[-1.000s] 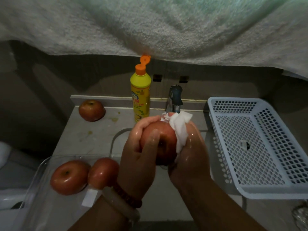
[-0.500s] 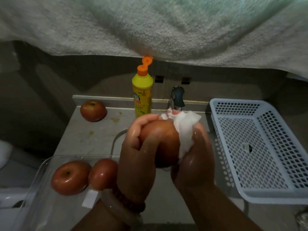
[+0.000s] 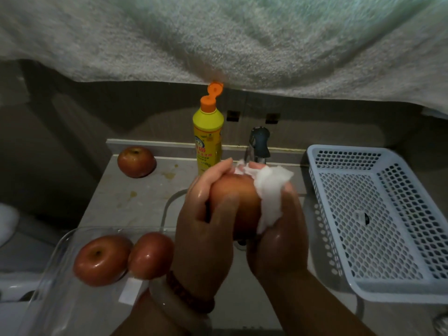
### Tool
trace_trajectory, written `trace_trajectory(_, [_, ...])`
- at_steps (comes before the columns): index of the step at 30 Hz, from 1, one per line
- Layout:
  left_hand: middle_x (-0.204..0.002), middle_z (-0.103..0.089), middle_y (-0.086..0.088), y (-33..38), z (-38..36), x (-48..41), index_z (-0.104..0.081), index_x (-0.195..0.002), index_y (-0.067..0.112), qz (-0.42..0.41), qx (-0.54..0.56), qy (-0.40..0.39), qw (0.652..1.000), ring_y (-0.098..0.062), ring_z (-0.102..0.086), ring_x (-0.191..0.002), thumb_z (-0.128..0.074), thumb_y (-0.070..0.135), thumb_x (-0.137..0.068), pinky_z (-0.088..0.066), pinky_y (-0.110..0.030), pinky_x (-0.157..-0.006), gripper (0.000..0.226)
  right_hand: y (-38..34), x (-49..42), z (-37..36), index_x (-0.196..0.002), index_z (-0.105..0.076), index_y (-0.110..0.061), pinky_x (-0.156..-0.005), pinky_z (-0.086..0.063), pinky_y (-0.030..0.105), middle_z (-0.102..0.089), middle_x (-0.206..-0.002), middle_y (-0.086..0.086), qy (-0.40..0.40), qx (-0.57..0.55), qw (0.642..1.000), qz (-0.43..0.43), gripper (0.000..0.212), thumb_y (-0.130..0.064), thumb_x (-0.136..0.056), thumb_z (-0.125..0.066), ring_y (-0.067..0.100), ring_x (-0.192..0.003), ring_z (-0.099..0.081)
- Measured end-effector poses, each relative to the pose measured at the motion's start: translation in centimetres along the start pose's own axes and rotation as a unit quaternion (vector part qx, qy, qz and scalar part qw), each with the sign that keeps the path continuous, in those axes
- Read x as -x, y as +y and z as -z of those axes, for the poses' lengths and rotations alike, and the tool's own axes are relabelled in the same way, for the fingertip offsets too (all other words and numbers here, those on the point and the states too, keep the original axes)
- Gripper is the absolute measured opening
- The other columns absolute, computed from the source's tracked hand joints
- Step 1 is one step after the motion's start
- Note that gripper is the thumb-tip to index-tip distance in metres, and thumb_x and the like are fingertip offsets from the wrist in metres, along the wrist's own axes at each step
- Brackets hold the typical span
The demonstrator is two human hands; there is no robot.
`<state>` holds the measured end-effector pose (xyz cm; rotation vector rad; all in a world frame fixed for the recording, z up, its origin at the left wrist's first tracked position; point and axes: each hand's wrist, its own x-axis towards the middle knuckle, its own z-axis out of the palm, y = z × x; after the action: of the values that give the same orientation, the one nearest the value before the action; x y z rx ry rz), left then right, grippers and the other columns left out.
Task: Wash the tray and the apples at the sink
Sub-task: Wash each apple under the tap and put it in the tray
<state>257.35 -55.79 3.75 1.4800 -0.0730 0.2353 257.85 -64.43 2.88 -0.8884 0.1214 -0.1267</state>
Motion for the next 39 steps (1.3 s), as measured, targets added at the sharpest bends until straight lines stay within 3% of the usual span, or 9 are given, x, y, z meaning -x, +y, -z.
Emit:
trace_trajectory(5, [-0.114, -0.057, 0.016, -1.4, 0.5, -0.8, -0.054, -0.114, 0.039, 0.033, 0.000, -0.016, 0.999, -0.009, -0.061, -0.105, -0.045, 0.048, -0.090, -0.055, -0.023, -0.074, 0.027, 0.0, -0.4, 0.7, -0.106, -0.065, -0.045, -0.081, -0.056, 0.045, -0.069, -0.107, -0.001, -0.084, 0.184, 0.972, 0.116, 0.032, -0.054, -0.075, -0.063, 0.023, -0.100, -0.067])
trace_trajectory(9, [-0.107, -0.065, 0.015, -0.4, 0.7, -1.3, -0.058, -0.123, 0.021, 0.067, 0.032, -0.083, 0.994, 0.006, -0.061, -0.099, -0.043, 0.022, -0.103, -0.047, -0.009, -0.078, 0.026, 0.2, -1.0, 2.5, -0.119, -0.056, -0.017, -0.101, -0.044, 0.039, -0.055, -0.125, 0.003, -0.168, 0.467, 0.765, 0.410, 0.036, -0.041, -0.092, -0.054, 0.020, -0.122, -0.052])
trace_trajectory(14, [-0.125, -0.056, 0.017, -0.6, 1.4, -0.9, -0.052, -0.120, 0.045, -0.056, -0.113, -0.060, 0.990, 0.005, -0.054, -0.113, -0.050, 0.050, -0.085, -0.046, -0.010, -0.086, 0.036, -0.1, -0.5, 0.7, -0.111, -0.066, -0.036, -0.083, -0.055, 0.043, -0.070, -0.110, 0.000, -0.052, 0.116, 0.991, 0.035, 0.044, -0.049, -0.069, -0.066, 0.024, -0.105, -0.066])
trace_trajectory(17, [-0.120, -0.052, 0.024, -0.7, 1.3, -1.0, -0.046, -0.120, 0.043, -0.112, -0.200, -0.075, 0.971, 0.007, -0.051, -0.112, -0.049, 0.049, -0.083, -0.042, -0.006, -0.086, 0.038, 0.5, -0.6, 1.7, -0.121, -0.062, -0.031, -0.070, -0.058, 0.040, -0.072, -0.106, 0.006, -0.020, 0.022, 0.993, -0.113, 0.058, -0.048, -0.065, -0.064, 0.028, -0.096, -0.069])
trace_trajectory(20, [-0.109, -0.062, 0.020, -0.3, 1.2, -1.3, -0.054, -0.109, 0.042, 0.012, -0.077, -0.068, 0.995, -0.003, -0.063, -0.099, -0.047, 0.054, -0.084, -0.054, -0.018, -0.073, 0.029, 0.3, -0.2, 1.2, -0.104, -0.066, -0.039, -0.073, -0.056, 0.040, -0.069, -0.102, 0.003, -0.041, 0.180, 0.981, 0.052, 0.035, -0.051, -0.071, -0.063, 0.025, -0.096, -0.067])
trace_trajectory(25, [-0.123, -0.062, -0.006, -3.0, -1.2, -0.4, -0.062, -0.120, 0.010, -0.024, -0.176, 0.062, 0.982, -0.021, -0.058, -0.114, -0.048, 0.036, -0.098, -0.048, -0.039, -0.098, 0.037, 0.5, -0.8, 3.1, -0.116, -0.055, -0.018, -0.094, -0.045, 0.020, -0.059, -0.116, 0.002, -0.144, 0.483, 0.768, 0.395, 0.039, -0.050, -0.095, -0.048, 0.007, -0.110, -0.055])
trace_trajectory(30, [-0.132, -0.056, -0.002, -1.8, 0.5, -0.2, -0.052, -0.130, 0.017, -0.112, -0.252, -0.039, 0.960, 0.005, -0.045, -0.124, -0.032, 0.030, -0.103, -0.037, -0.007, -0.098, 0.036, 0.1, -0.5, 0.9, -0.110, -0.061, -0.027, -0.075, -0.057, 0.041, -0.068, -0.106, 0.006, -0.060, 0.251, 0.964, 0.064, 0.040, -0.048, -0.076, -0.062, 0.023, -0.096, -0.068])
trace_trajectory(34, [-0.114, -0.048, 0.047, -1.5, 0.0, 0.6, -0.039, -0.139, 0.037, -0.030, -0.107, 0.000, 0.994, 0.025, -0.046, -0.109, -0.037, 0.046, -0.091, -0.040, 0.001, -0.081, 0.049, -0.8, -1.3, 1.8, -0.114, -0.061, -0.032, -0.082, -0.055, 0.057, -0.067, -0.112, 0.008, -0.029, 0.109, 0.988, -0.103, 0.050, -0.044, -0.066, -0.068, 0.030, -0.096, -0.069])
trace_trajectory(39, [-0.130, -0.060, 0.000, -3.2, 0.1, -0.9, -0.056, -0.120, 0.019, -0.027, -0.097, 0.011, 0.995, -0.017, -0.061, -0.105, -0.037, 0.032, -0.100, -0.056, -0.041, -0.084, 0.030, -0.7, -0.1, 0.5, -0.112, -0.061, -0.025, -0.076, -0.057, 0.033, -0.067, -0.105, -0.001, -0.068, 0.297, 0.944, 0.125, 0.040, -0.041, -0.075, -0.064, 0.015, -0.096, -0.067])
